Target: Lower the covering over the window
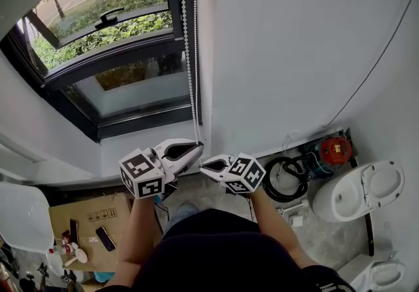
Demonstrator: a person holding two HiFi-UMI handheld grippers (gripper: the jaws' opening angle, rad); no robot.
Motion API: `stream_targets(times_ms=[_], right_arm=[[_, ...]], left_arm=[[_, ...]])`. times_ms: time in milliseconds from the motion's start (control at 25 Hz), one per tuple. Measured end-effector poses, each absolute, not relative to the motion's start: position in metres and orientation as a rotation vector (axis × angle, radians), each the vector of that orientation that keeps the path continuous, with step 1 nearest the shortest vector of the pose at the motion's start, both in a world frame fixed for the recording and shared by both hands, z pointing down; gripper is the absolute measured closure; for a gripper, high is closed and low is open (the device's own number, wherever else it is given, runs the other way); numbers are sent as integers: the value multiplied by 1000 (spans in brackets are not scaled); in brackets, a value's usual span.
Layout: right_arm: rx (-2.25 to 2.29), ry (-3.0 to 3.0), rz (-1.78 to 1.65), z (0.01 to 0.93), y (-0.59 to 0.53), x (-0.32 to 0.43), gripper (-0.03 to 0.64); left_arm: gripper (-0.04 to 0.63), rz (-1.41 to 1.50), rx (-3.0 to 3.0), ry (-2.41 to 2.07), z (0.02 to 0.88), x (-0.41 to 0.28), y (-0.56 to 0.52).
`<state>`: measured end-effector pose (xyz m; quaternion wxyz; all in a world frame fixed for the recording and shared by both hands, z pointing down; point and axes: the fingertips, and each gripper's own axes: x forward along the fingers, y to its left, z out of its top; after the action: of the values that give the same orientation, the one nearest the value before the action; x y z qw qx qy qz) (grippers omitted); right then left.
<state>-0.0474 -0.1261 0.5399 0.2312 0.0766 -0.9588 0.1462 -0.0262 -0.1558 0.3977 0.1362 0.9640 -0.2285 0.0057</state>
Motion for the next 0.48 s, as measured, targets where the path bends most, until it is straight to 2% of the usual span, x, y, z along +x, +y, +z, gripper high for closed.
stream_targets(times_ms=[120, 480], right_arm=[[196, -2652, 451, 543, -121, -51, 604], [183, -2550, 478, 579, -116, -46, 604]], left_arm=[[578, -126, 2721, -636, 401, -28, -154], [580, -96, 2650, -639, 441, -35, -152]])
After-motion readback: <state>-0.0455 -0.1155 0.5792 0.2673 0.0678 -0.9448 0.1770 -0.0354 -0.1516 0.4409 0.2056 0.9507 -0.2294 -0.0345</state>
